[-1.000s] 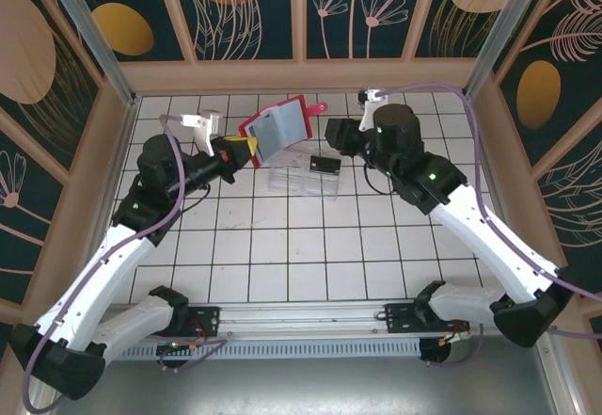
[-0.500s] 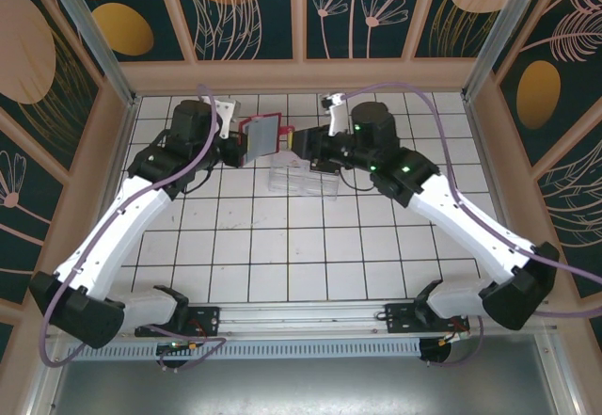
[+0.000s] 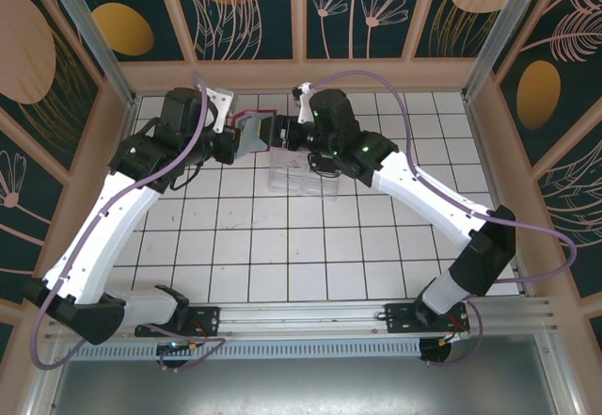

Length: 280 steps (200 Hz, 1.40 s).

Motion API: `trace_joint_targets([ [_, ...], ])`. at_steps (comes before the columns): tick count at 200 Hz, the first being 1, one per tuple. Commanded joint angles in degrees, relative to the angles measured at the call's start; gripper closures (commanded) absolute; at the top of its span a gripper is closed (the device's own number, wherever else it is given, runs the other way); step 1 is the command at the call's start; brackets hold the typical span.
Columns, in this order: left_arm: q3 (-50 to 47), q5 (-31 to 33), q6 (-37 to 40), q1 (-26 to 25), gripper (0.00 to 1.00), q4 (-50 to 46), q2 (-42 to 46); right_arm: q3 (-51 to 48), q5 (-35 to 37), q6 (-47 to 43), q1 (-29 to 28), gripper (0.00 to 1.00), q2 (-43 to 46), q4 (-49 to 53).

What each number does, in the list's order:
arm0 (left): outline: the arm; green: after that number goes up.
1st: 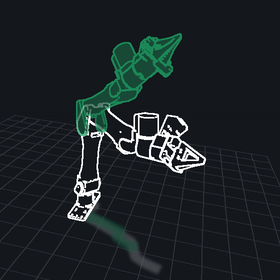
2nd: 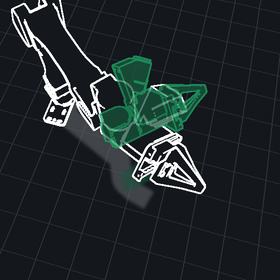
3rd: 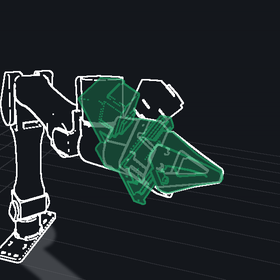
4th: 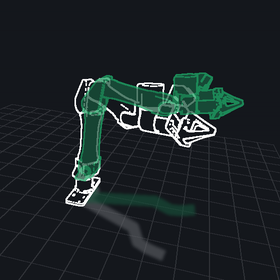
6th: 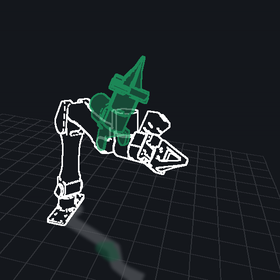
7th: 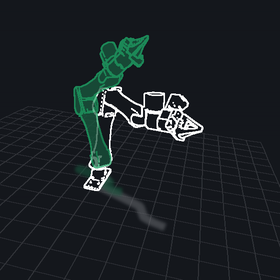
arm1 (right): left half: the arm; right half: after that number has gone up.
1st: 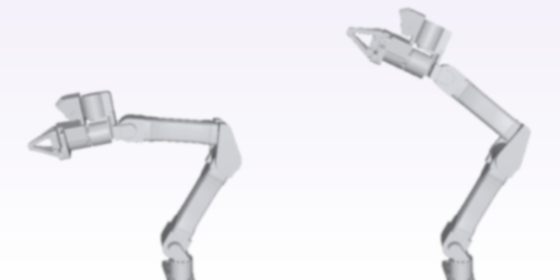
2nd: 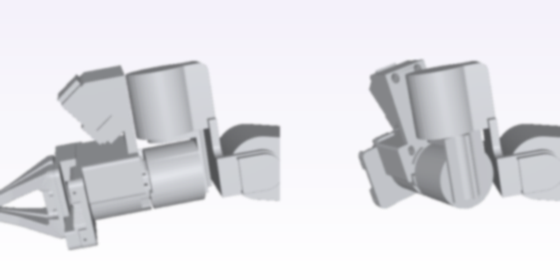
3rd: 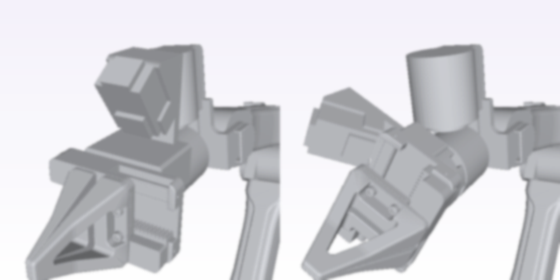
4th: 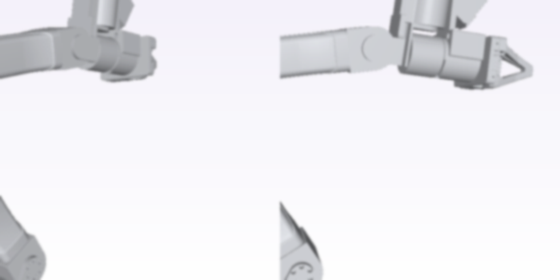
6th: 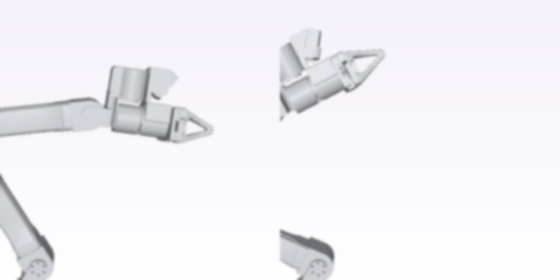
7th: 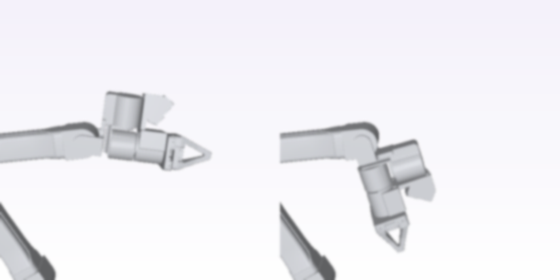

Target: Take the credit cards out of the card holder

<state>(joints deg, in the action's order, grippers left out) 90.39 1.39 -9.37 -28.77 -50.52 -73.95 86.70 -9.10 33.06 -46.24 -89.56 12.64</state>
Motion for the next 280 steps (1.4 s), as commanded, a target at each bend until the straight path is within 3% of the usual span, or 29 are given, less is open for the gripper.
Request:
trace_joint_targets([
  [1, 1.8, 7.1, 1.9, -0.6, 1.00, -5.6, -1.7, 1.2, 5.5, 2.2, -0.5, 0.34, 2.6, -1.5],
  [67, 3.1, 6.3, 2.9, -0.7, 1.00, -4.4, -1.7, 4.6, -1.4, 7.4, -0.6, 0.29, -1.2, -5.1],
  [127, 2.4, 5.4, 2.9, -0.8, 1.00, -3.1, -1.1, 14.0, -6.1, 7.4, -1.3, 0.25, -9.4, 0.5],
  [152, 2.2, 5.4, 2.9, -0.7, 1.00, -2.2, -0.4, 16.9, -3.5, 5.2, -1.6, 0.25, -11.9, 6.5],
  [206, 1.4, 5.0, 2.3, -0.8, 1.00, 0.4, 1.9, 13.1, 3.3, 2.8, -1.3, 0.25, -10.8, 12.1],
  [259, -0.7, 2.7, 0.7, -0.7, 1.00, 6.6, 5.4, 0.0, 19.7, 1.7, 3.2, 0.27, 1.0, 14.0],
  [280, -2.7, -1.0, -0.6, -0.8, 1.00, 10.9, 7.6, -4.1, 18.6, -0.9, 3.9, 0.28, 8.3, 8.8],
])
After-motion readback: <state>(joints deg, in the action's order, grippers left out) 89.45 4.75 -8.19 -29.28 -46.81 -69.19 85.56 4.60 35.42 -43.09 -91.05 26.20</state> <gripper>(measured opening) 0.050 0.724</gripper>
